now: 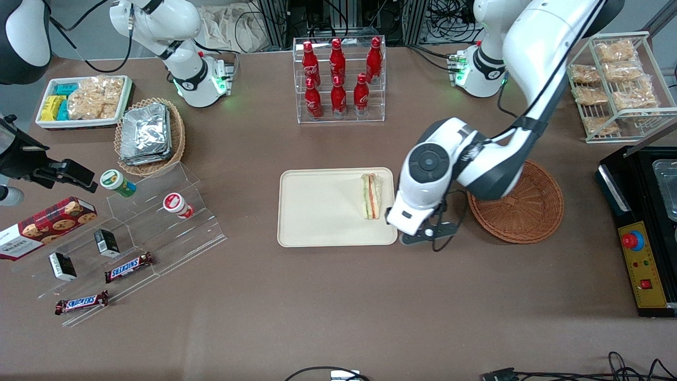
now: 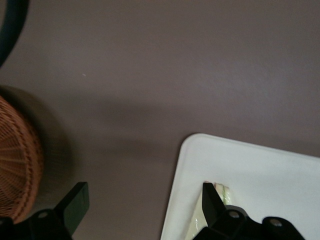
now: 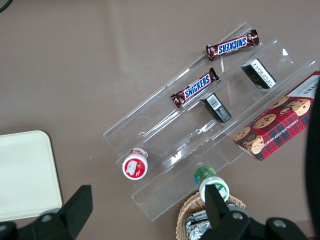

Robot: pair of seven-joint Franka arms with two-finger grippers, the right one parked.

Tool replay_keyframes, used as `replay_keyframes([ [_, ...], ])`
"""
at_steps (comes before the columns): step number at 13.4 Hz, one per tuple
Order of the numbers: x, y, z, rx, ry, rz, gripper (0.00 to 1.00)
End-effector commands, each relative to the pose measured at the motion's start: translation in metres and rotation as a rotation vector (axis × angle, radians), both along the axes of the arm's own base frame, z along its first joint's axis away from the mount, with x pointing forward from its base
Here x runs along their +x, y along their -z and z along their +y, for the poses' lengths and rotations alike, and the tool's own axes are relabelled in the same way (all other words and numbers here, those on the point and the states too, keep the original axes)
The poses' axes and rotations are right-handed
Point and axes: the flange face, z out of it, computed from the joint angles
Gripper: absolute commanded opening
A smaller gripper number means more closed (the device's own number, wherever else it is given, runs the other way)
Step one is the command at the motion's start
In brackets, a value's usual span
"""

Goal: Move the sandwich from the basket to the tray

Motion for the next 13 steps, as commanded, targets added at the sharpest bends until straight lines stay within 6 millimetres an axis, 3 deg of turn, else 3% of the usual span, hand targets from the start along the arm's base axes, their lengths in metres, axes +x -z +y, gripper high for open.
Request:
replay_keyframes([
  [1,0.001,-0.039,0.026,0.008,-0.048,-0.008,1.00],
  [6,0.008,-0.080,0.077,0.006,-0.046,0.007,1.00],
  [11,-0.003,-0.131,0.138,-0.007,0.030,0.048,1.00],
  [13,-0.017,-0.149,0.167,-0.028,0.068,0.055,1.00],
])
